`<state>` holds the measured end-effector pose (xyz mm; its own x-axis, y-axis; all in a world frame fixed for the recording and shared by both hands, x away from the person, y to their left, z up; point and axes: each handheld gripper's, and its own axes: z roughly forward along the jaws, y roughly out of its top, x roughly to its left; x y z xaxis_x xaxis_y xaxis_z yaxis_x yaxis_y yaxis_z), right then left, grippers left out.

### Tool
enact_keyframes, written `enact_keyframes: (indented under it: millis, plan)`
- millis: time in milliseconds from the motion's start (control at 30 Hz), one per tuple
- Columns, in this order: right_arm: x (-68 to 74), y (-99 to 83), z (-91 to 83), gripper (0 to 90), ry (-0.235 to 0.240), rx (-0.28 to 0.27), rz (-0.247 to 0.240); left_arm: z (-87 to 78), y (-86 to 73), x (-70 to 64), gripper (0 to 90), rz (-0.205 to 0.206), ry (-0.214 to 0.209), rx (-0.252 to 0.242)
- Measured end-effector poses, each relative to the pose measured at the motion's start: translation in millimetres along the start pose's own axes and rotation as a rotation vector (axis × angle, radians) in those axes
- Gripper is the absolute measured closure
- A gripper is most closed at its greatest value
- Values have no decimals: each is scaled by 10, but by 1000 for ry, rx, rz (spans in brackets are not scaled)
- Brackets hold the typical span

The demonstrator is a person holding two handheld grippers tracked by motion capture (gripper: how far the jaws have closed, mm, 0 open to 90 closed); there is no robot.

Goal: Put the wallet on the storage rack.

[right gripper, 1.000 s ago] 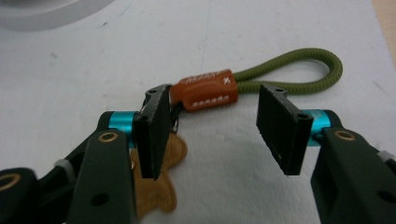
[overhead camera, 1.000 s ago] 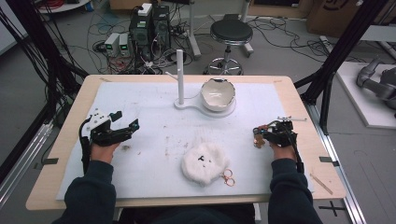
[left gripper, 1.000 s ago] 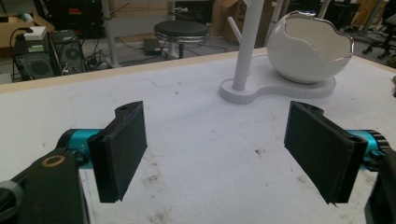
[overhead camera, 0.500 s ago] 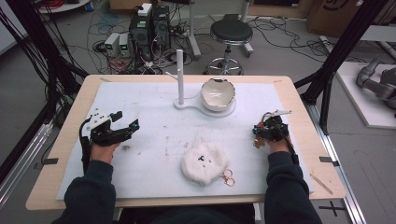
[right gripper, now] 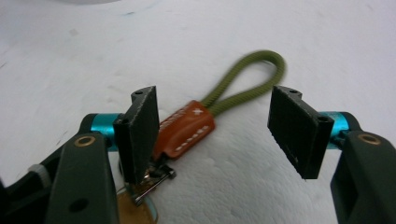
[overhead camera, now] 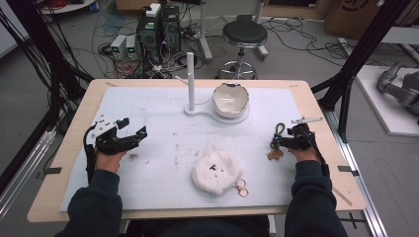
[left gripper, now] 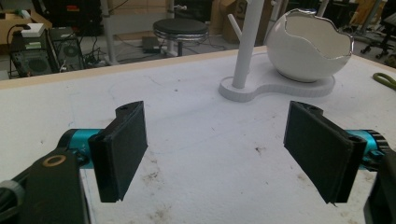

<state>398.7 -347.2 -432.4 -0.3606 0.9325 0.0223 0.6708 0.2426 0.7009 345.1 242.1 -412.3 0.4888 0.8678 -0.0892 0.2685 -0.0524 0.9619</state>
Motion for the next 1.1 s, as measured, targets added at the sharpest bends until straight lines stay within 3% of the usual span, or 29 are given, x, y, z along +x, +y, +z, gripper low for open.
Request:
enact_keyframes:
  millis: [67, 167, 200, 233, 267, 367, 433, 533, 633, 800, 933, 967, 1000, 1033, 1100]
  plan:
    - [36, 2, 37, 376, -23, 24, 78, 0, -1, 2, 214, -1, 1, 0]
    - [149, 17, 127, 414, -34, 65, 121, 2, -1, 3, 214, -1, 1, 1]
    - [194, 32, 139, 425, -69, 76, 110, 1, -1, 3, 214, -1, 0, 0]
    - [194, 32, 139, 425, -69, 76, 110, 1, -1, 3, 214, -1, 0, 0]
    - [255, 51, 156, 458, -111, 88, 92, -1, -1, 6, 214, 0, 0, 1]
    - [283, 57, 150, 636, -74, 90, 17, 0, -2, 7, 214, -6, 0, -1]
    - [295, 59, 148, 668, -65, 87, -32, -2, -2, 7, 214, -5, -2, 0]
    - [277, 57, 146, 695, -44, 81, -44, -4, -1, 8, 215, -5, -1, -2]
    - [282, 62, 125, 769, -8, 55, -87, -9, -2, 14, 215, -5, 4, 0]
    - [297, 79, 61, 779, 18, -8, -119, -14, -2, 19, 215, -7, 6, -2]
    - [339, 43, 104, 744, 4, 34, -172, -25, 0, 24, 217, -1, 5, 2]
    - [344, 39, 114, 652, -4, 46, -178, -25, 0, 24, 217, -1, 5, 2]
    - [331, 29, 142, 588, 7, 79, -163, -27, -2, 22, 218, -4, 8, 1]
    - [303, 11, 145, 579, 19, 73, -127, -29, -4, 25, 218, -3, 10, 1]
    - [277, 9, 135, 601, 36, 77, -112, -32, -8, 30, 219, -7, 9, 2]
